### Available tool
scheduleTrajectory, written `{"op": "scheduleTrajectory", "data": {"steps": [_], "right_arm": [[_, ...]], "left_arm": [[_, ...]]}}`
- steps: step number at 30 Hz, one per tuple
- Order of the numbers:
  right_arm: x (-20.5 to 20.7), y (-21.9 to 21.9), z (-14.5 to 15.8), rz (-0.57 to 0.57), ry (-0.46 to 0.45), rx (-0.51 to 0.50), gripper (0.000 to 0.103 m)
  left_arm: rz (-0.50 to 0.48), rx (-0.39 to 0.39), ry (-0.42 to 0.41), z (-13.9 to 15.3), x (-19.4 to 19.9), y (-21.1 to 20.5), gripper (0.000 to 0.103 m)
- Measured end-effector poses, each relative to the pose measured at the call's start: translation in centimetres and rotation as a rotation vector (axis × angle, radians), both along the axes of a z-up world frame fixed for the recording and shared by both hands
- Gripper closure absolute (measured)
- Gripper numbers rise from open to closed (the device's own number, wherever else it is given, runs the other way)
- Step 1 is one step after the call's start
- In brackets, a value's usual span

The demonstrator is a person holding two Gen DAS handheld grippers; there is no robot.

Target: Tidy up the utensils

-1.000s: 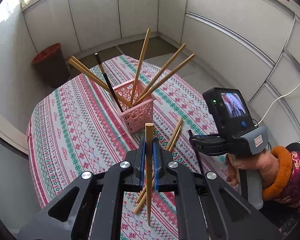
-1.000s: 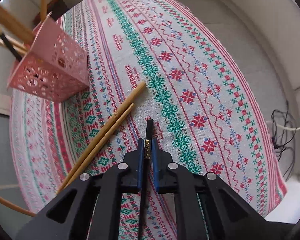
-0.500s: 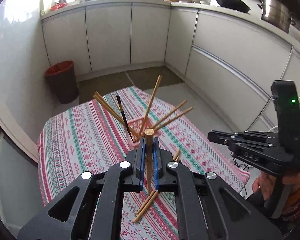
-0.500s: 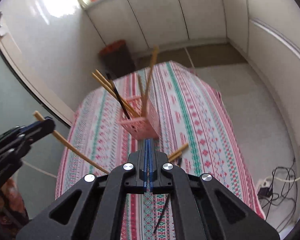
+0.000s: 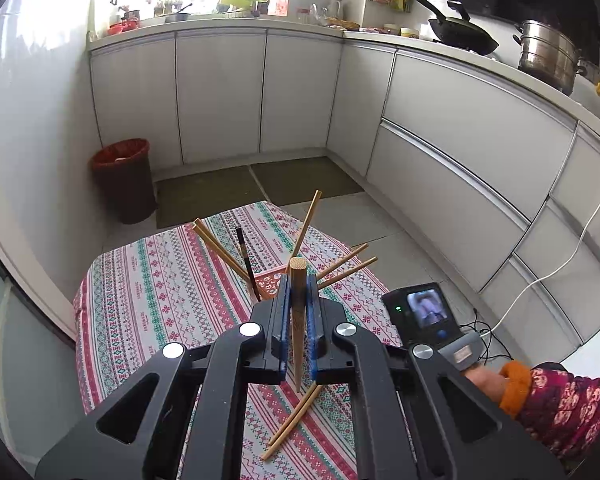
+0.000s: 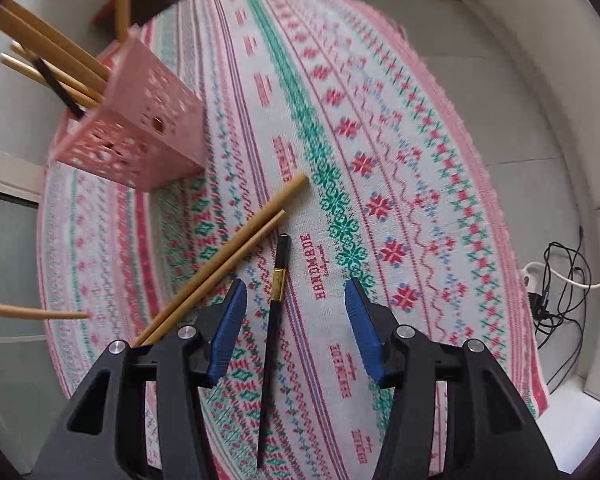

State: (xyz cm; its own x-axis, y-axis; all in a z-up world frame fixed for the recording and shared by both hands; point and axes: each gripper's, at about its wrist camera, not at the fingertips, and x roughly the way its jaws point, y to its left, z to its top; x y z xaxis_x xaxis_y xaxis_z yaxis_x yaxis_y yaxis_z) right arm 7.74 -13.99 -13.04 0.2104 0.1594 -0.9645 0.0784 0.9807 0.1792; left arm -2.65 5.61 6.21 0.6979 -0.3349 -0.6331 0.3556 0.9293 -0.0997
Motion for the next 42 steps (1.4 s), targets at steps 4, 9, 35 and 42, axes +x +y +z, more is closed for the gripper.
{"op": "scheduleTrajectory", "data": {"steps": [4, 9, 35, 42], "right_arm": [[1.1, 1.1, -1.5, -0.002, 0.002, -0.018, 0.056], [0.9, 1.4, -1.6, -0.019, -0.046, -0.067, 0.096], [-9.0, 0.5, 29.3, 0.093, -0.708, 0.320, 0.096], [-4.8, 2.0, 31.8, 0.071, -0.812, 0.240, 0.096]], "left_arm": [[0.006, -0.013, 0.002, 0.1, 0.2, 0.6, 0.097], [0.017, -0.016, -0.003, 0.5, 0.0, 0.9, 0.097], [0.160, -0.087, -0.198, 9.5, 0.7, 2.8, 0.097], [0.161, -0.137, -0.201, 8.7, 3.3, 2.6, 0.097]]}}
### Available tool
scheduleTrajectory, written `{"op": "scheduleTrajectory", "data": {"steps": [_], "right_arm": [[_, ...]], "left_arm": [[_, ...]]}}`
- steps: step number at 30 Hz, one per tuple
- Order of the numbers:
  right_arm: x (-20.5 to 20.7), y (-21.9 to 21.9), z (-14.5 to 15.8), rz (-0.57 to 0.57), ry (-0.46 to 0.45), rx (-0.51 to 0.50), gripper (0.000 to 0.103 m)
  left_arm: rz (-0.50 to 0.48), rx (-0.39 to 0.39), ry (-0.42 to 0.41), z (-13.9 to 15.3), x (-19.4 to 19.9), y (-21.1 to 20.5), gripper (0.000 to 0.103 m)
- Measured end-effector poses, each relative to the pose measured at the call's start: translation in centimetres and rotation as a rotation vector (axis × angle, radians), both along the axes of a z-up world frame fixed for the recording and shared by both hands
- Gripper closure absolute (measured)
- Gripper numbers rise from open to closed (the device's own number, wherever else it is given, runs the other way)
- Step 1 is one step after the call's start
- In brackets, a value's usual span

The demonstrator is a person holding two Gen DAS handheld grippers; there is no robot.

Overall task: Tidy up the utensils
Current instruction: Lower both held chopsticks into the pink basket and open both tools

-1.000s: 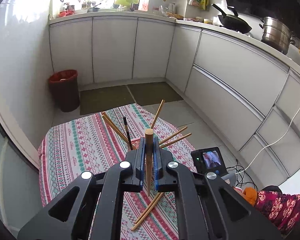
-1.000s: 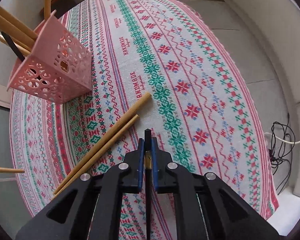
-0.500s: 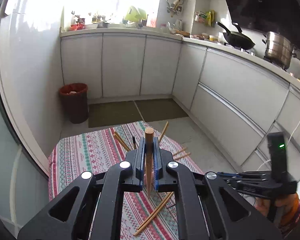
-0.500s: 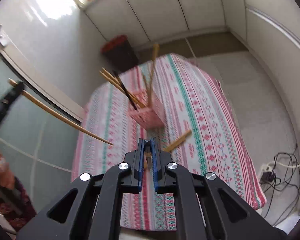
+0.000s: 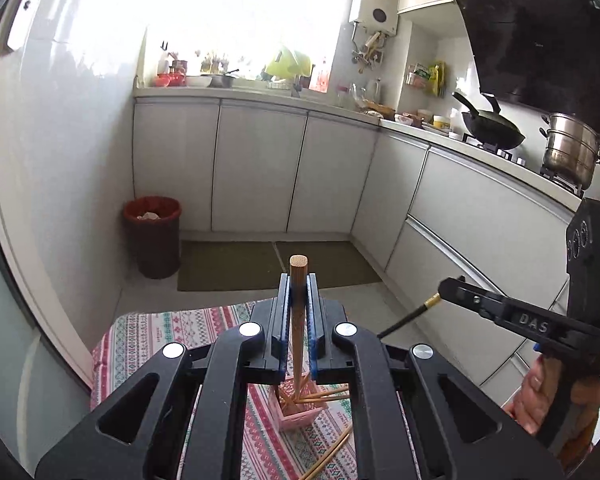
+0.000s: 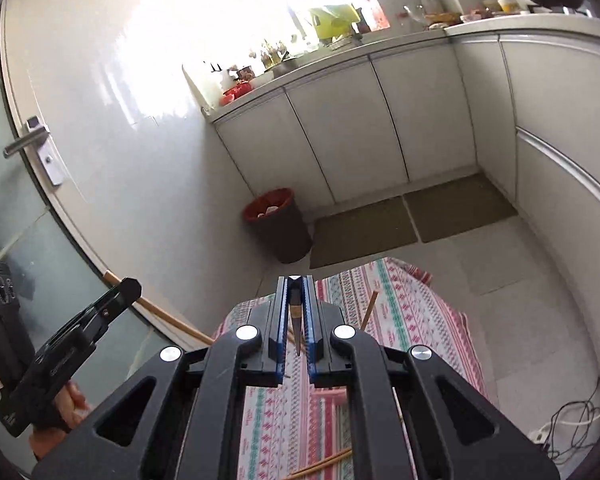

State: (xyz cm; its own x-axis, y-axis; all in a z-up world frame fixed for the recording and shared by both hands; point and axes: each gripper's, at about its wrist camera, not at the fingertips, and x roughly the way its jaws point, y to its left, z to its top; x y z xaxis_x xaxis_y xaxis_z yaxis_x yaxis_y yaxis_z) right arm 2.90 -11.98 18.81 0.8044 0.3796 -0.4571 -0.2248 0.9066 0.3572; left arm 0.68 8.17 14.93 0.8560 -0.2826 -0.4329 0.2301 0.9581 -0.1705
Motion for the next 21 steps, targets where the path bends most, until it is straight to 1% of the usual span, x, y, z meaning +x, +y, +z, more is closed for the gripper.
{"op": "scheduleTrajectory", "data": {"steps": [4, 6, 7, 8, 9, 10, 12, 15, 18, 21], "right_arm": [[2.3, 0.8, -1.7, -0.033, -0.003, -0.047, 0.096], [3.5, 1.1, -3.0, -0.031, 0.018, -0.052, 0.096], [4.0, 1.1, -3.8, -0.028, 0.029, -0.055, 0.096], [4.5, 1.2, -4.5, -0.025, 0.044, -0.058, 0.096], [5.1, 1.3, -5.1, -0.020, 0.065, -0.064, 0.096], [5.5, 1.4, -5.7, -0.017, 0.077, -0.070, 0.096], [6.3, 1.6, -6.6, -0.019, 0.101, -0.089, 0.096], [6.7, 1.8, -7.3, -0.018, 0.126, -0.100, 0.096], [7.0, 2.0, -7.7, -0.017, 0.138, -0.113, 0.096], [7.8, 2.3, -8.8, -0.013, 0.168, -0.112, 0.096]], "left_arm": [[-0.005, -0.007, 0.042, -2.4, 2.2, -0.7, 0.096], [-0.001, -0.017, 0.064, -4.6, 3.6, -1.4, 0.094], [-0.008, -0.006, 0.088, -5.7, 4.2, -1.7, 0.082], [-0.019, 0.008, 0.124, -7.0, 4.9, -2.2, 0.073], [-0.015, 0.012, 0.134, -7.7, 5.1, -2.3, 0.064], [-0.004, 0.013, 0.133, -8.0, 5.1, -2.3, 0.063], [0.028, 0.006, 0.128, -7.6, 5.2, -1.4, 0.062], [0.070, -0.026, 0.100, -6.5, 4.8, 0.1, 0.054], [0.092, -0.037, 0.088, -5.9, 4.6, 0.6, 0.054], [0.100, -0.038, 0.080, -5.4, 4.4, 1.0, 0.053]]}}
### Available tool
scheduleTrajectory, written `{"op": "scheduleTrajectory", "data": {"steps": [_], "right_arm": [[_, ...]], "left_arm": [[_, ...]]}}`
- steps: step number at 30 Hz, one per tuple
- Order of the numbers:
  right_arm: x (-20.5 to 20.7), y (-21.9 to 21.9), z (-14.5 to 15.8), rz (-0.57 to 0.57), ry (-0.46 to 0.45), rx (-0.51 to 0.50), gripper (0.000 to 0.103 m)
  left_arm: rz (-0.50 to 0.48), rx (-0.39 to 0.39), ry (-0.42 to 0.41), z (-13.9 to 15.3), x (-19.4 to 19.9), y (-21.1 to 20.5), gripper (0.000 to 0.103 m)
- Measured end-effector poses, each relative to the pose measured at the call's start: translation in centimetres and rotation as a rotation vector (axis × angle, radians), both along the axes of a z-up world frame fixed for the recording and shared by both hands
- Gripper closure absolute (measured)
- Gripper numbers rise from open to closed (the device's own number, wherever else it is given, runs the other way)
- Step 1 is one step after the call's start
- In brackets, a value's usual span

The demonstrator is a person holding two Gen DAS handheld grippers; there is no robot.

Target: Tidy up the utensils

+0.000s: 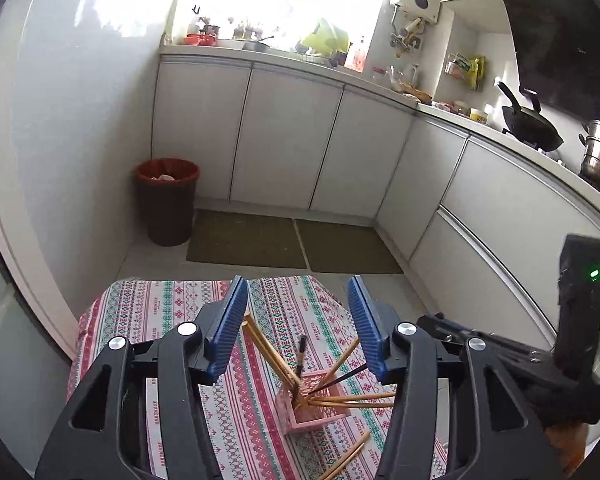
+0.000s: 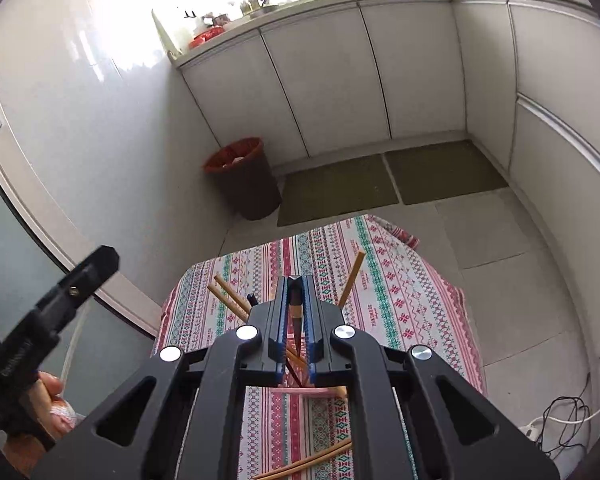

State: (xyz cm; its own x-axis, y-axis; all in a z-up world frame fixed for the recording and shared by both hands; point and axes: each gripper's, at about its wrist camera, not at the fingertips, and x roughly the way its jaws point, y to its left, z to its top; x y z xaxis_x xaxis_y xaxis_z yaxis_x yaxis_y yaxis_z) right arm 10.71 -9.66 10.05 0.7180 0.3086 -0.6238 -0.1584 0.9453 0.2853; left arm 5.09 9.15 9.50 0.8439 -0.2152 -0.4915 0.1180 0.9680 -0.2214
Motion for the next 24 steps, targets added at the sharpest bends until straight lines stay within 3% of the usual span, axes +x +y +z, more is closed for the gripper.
{"op": "scheduleTrajectory", "data": {"steps": [4, 7, 12, 14, 15, 20, 24], "right_arm": [[1.2, 0.6, -2.0, 0.002, 0.062, -0.011, 0.089], [1.4, 0.1, -2.7, 0.002, 0.090, 0.030, 0.071], [1.1, -0.8, -1.8, -0.018, 0.056, 0.073, 0.066], [0.7, -1.3, -1.3, -0.025, 0.038, 0.106, 0.041], [0.5, -1.8, -1.0, -0.031, 0.027, 0.134, 0.038], [-0.3, -3.3, 0.3, -0.050, -0.006, 0.184, 0.031], [-0.6, -5.5, 0.8, -0.070, 0.001, 0.282, 0.025]], "left_arm": [[0.021, -0.006, -0.011, 0.6, -0.2, 0.8, 0.046], [0.035, -0.016, -0.009, 0.7, -0.3, 1.6, 0.046], [0.069, -0.036, 0.023, 0.4, 0.4, 2.5, 0.045], [0.085, -0.056, 0.043, 0.1, 0.6, 3.0, 0.044], [0.091, -0.070, 0.057, 0.0, 0.7, 3.3, 0.041], [0.104, -0.115, 0.088, -0.3, 1.0, 3.9, 0.037], [0.037, -0.109, 0.148, -0.5, 2.3, 2.0, 0.037]]}}
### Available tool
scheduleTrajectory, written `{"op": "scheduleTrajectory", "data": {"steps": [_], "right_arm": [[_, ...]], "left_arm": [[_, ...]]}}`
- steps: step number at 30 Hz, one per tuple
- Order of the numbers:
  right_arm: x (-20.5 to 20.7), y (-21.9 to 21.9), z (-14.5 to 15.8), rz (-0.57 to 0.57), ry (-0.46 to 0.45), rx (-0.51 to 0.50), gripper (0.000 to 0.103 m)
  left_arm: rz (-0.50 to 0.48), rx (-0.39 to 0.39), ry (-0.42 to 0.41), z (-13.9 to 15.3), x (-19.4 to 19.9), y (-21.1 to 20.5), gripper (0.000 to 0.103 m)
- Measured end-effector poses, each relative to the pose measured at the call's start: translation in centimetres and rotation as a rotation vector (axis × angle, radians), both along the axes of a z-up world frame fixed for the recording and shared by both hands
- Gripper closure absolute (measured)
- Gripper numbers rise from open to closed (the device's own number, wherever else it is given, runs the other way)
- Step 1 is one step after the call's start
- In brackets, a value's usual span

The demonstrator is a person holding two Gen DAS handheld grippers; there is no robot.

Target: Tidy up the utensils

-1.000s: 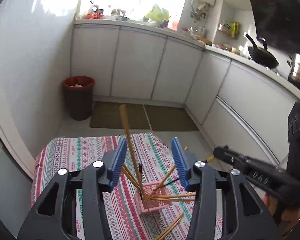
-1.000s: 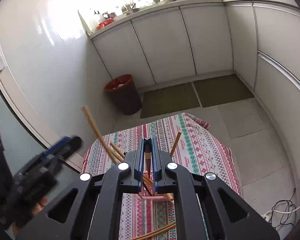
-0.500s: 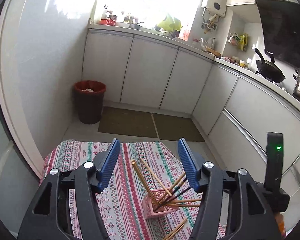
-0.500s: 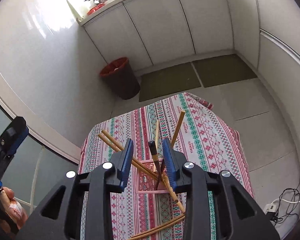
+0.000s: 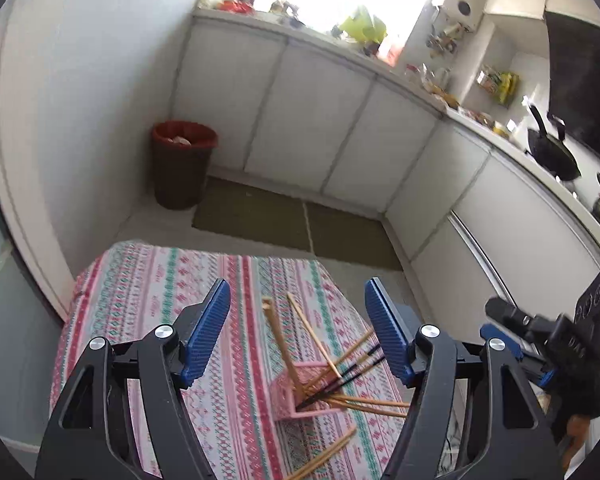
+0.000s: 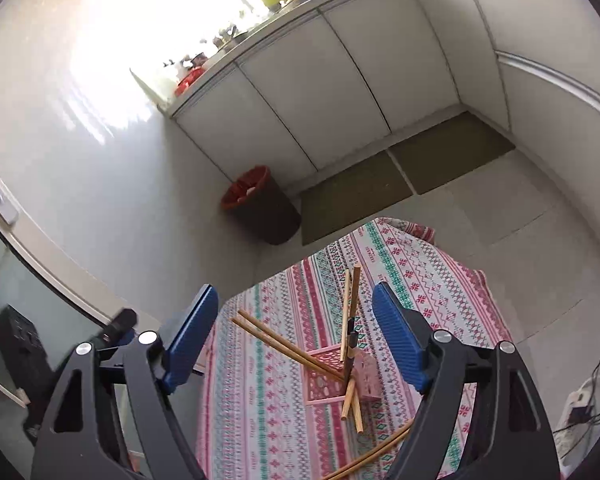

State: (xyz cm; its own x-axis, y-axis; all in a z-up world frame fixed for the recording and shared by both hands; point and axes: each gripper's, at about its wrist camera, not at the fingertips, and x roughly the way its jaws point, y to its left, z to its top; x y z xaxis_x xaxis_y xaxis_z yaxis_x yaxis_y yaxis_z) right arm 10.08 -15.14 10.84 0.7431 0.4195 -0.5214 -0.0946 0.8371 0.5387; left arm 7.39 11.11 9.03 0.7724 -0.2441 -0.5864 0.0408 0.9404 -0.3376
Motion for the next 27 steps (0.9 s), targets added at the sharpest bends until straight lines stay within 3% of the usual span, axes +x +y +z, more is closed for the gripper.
{"op": "scheduleTrajectory", "data": {"steps": [4, 7, 10, 15, 19, 21, 22, 24, 27], "right_arm": [[0.8, -3.3, 0.7, -0.023, 0.012, 0.060, 0.021], [1.4, -6.6, 0.7, -0.071, 0.021, 0.095, 0.018], [2.3, -10.1, -0.4, -0.117, 0.060, 0.149, 0.016], [4.7, -13.3, -3.9, -0.116, 0.192, 0.155, 0.016], [6.1, -15.3, -5.7, -0.140, 0.243, 0.165, 0.016], [6.4, -15.8, -6.4, -0.150, 0.258, 0.180, 0.016], [6.5, -15.8, -6.6, -0.148, 0.266, 0.177, 0.016], [6.9, -15.7, -7.0, -0.142, 0.287, 0.158, 0.016], [6.7, -16.1, -7.1, -0.151, 0.287, 0.157, 0.016]], "left_arm": [[-0.089, 0.088, 0.212, -1.1, 6.1, -5.0, 0.030], [-0.089, 0.143, 0.409, -3.1, 13.8, -8.3, 0.029], [-0.072, 0.163, 0.640, -7.6, 20.4, -10.1, 0.032], [-0.007, 0.322, 0.960, -18.1, 26.8, -11.8, 0.039], [0.035, 0.359, 1.044, -23.3, 28.0, -11.4, 0.043], [0.016, 0.384, 1.081, -25.5, 28.2, -11.5, 0.061], [0.003, 0.396, 1.088, -26.3, 28.2, -11.5, 0.080], [-0.003, 0.405, 1.069, -26.9, 28.3, -11.0, 0.097], [-0.022, 0.351, 0.971, -24.1, 27.4, -10.9, 0.097]]}}
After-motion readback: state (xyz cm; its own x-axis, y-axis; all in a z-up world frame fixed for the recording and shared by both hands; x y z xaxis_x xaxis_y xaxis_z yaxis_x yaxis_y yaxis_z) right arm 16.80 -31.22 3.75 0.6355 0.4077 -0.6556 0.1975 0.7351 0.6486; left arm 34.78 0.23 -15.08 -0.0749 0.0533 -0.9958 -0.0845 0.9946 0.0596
